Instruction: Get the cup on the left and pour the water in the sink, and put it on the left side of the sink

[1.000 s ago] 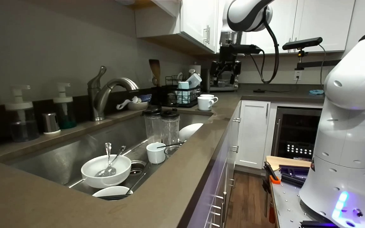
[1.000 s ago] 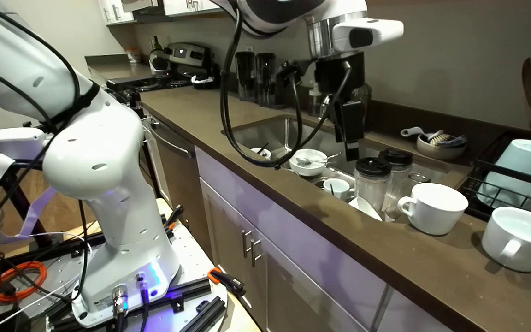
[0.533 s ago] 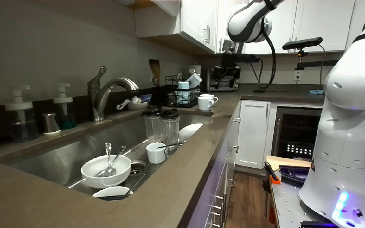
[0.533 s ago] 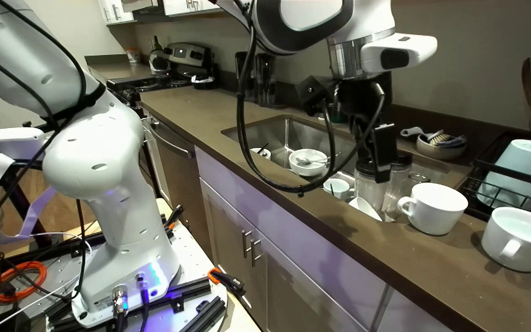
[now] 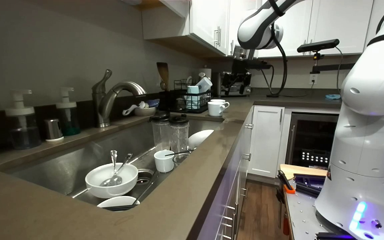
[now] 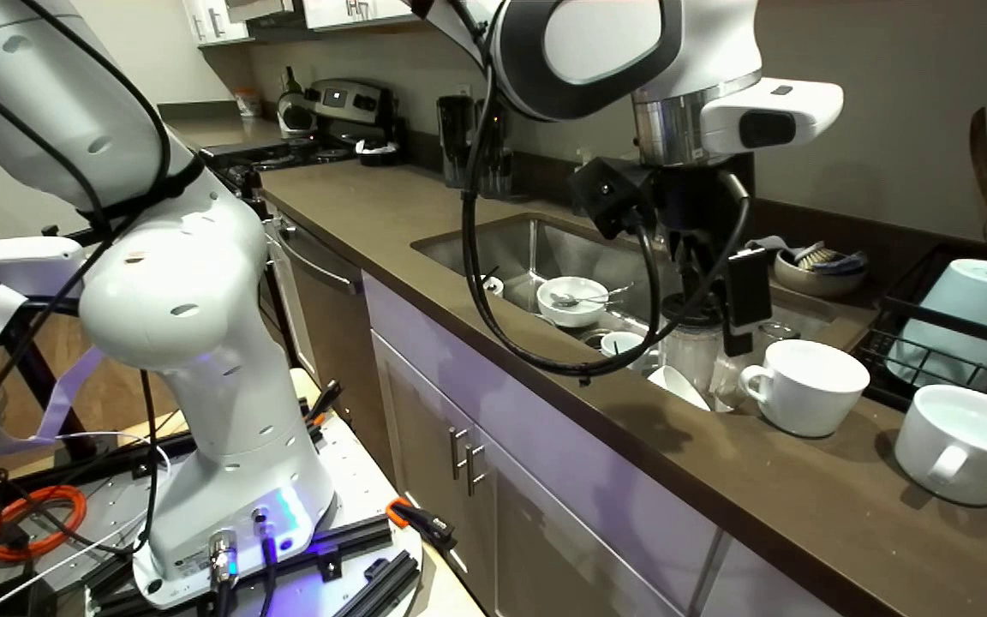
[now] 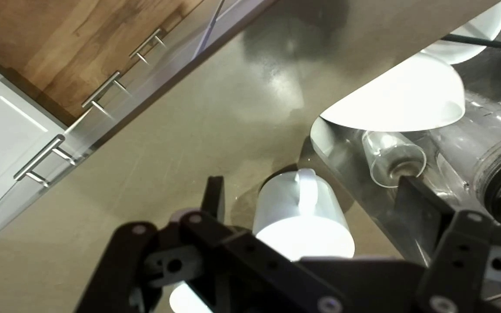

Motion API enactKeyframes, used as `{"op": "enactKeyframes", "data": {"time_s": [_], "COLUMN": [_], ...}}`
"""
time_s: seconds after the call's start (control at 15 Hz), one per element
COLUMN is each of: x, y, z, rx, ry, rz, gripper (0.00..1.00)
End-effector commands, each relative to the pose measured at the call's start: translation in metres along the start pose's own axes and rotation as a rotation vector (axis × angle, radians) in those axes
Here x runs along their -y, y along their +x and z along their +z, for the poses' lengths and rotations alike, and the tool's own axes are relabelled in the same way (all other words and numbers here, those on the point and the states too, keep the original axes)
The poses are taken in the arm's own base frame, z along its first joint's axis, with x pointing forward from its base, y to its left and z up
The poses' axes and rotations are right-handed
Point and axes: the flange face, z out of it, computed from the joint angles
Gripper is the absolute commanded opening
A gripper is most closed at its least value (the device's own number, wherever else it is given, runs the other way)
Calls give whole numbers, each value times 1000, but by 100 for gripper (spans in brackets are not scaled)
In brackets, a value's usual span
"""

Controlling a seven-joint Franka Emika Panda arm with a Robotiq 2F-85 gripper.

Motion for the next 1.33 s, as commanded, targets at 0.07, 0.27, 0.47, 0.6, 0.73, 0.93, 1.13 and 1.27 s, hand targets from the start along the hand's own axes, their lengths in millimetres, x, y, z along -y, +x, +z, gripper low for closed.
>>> {"op": "enactKeyframes", "data": {"time_s": [0.07,0.27,0.47,0.6,0.73,0.93,1.13,1.27], "x": [0,0,-11,-40,-69,-111,-128,-124], "y": [1,1,2,-2,-6,-9,-9,-6], "z": [-1,-1,1,6,9,11,9,7], "rx": [1,1,-6,7,23,38,31,21], "ry": [0,0,-1,-13,-4,-4,0,10], "rz": [0,0,-3,-16,-41,-81,-143,-191], "gripper": [100,100,100,100,100,100,100,100]}}
